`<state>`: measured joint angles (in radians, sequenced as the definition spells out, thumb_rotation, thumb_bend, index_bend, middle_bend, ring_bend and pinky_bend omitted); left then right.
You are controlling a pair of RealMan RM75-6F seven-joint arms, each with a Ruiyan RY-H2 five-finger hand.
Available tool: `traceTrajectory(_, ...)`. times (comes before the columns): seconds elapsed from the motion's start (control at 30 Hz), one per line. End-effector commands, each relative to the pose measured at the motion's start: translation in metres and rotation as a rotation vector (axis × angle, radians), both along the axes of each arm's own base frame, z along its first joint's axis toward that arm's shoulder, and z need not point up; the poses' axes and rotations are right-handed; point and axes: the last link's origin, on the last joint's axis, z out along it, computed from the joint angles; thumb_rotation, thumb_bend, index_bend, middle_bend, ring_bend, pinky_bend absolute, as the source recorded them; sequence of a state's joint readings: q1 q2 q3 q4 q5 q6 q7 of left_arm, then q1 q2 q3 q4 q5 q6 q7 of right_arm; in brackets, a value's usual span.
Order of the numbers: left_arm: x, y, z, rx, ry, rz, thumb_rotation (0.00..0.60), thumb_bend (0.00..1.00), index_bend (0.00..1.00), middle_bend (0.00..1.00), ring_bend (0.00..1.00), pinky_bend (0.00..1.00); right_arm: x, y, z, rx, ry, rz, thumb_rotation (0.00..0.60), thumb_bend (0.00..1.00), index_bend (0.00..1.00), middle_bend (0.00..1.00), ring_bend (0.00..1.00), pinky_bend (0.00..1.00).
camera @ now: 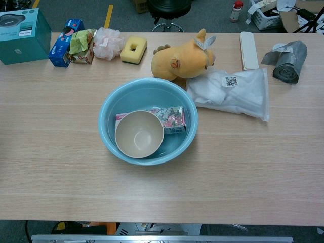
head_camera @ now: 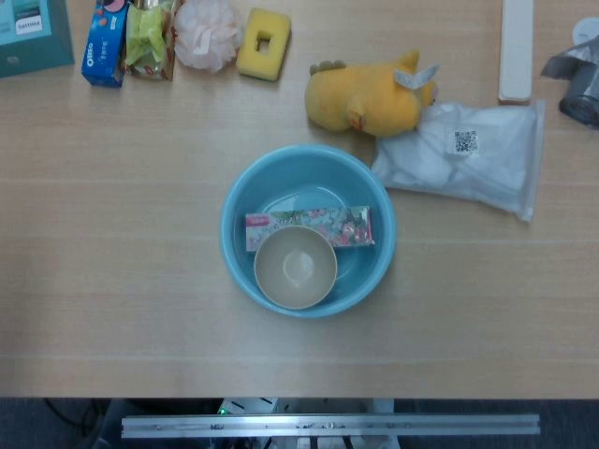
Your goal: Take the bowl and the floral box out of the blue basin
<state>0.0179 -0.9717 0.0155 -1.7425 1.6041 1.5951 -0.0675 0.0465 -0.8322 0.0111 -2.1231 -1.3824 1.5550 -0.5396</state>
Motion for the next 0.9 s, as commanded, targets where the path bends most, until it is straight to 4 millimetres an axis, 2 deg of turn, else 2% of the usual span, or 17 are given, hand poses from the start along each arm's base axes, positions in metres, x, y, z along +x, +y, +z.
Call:
traceTrajectory(0.03, -0.001, 0.000, -0.001, -0.008, 0.001, 0.004, 0.600, 0.24, 0.33, 0.28, 0.19, 0.16, 0.000, 0.000, -0.001, 0.003, -0.001, -0.002, 0.600, 0.11, 0.00, 0.17, 0.13, 0.41)
traceTrajectory(0.23, 0.000, 0.000, -0.002, -0.010, -0.007, -0.003, 0.600, 0.24, 0.33, 0.28, 0.19, 0.16, 0.003, 0.003, -0.003, 0.028, -0.021, 0.013, 0.600, 0.11, 0.00, 0.17, 0.13, 0.41)
traceTrajectory(0.43, 0.000, -0.002, -0.001, -0.020, 0.002, -0.013, 0.600, 0.24, 0.33, 0.28, 0.19, 0.16, 0.023, -0.006, -0.013, 0.167, -0.100, 0.135, 0.600, 0.11, 0.00, 0.18, 0.13, 0.41)
traceTrajectory(0.57, 0.002, -0.002, -0.001, -0.023, 0.003, -0.023, 0.600, 0.24, 0.33, 0.28, 0.19, 0.16, 0.054, -0.024, -0.030, 0.311, -0.128, 0.312, 0.600, 0.11, 0.03, 0.21, 0.13, 0.41)
traceTrajectory(0.77, 0.004, -0.006, 0.001, -0.012, -0.002, -0.025, 0.600, 0.24, 0.33, 0.28, 0.19, 0.16, 0.109, -0.047, -0.070, 0.495, -0.122, 0.565, 0.600, 0.12, 0.28, 0.28, 0.16, 0.41)
traceTrajectory(0.9, 0.006, -0.006, 0.005, 0.004, -0.002, -0.025, 0.600, 0.24, 0.33, 0.28, 0.19, 0.16, 0.137, -0.058, -0.102, 0.612, -0.076, 0.652, 0.600, 0.12, 0.34, 0.29, 0.16, 0.42)
